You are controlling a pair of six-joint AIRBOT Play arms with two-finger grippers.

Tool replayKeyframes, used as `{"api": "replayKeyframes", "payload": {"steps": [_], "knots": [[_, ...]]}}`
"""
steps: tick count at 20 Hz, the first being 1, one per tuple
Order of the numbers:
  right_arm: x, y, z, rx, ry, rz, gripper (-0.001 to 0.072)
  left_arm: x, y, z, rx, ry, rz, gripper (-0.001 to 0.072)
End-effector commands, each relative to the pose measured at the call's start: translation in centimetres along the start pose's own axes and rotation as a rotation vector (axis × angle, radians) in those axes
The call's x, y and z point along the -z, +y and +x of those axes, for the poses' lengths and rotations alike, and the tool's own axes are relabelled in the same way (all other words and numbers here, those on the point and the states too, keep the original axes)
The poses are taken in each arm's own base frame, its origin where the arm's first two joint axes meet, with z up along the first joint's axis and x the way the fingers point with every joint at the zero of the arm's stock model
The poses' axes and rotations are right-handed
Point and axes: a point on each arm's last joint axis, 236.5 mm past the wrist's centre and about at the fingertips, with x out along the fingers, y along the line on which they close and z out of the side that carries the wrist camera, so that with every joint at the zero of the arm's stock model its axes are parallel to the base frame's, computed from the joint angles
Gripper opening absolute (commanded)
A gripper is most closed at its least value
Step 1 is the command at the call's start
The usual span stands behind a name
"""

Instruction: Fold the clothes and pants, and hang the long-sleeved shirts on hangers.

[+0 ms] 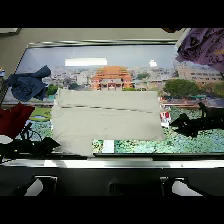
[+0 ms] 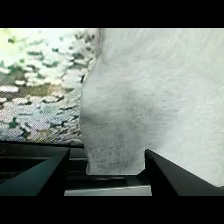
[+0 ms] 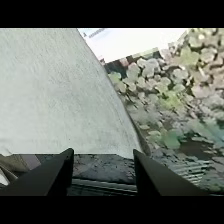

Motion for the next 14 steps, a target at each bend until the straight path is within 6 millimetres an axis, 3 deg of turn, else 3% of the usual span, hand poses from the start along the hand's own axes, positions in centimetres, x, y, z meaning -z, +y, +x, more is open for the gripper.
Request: {"api": "replayKeyframes", "payload": {"steps": [1, 8, 9, 12, 14], "knots": [[0.0, 0.0, 0.0, 0.001, -0.001, 0.000, 0.0413, -0.8, -0.5, -0.2, 0.017, -0.030, -0.002, 0.0529], [-0.2, -0.1, 0.0, 0.005, -0.009, -0.001, 0.0413, 0.6, -1.7, 0.9, 0.090, 0.003, -0.060, 0.0526], [-0.2, -0.3, 0.0, 0.012, -0.011, -0.003, 0.0413, 1.0, -1.6, 1.1, 0.092, 0.016, -0.064, 0.0474], [0.0, -1.0, 0.0, 0.041, -0.002, -0.008, 0.0413, 1.0, -1.8, 1.1, 0.098, 0.014, -0.067, 0.0025], [0.4, -1.6, 0.2, 0.058, 0.012, -0.006, 0.0423, 0.9, -1.8, 1.1, 0.098, 0.014, -0.067, 0.0021]]}}
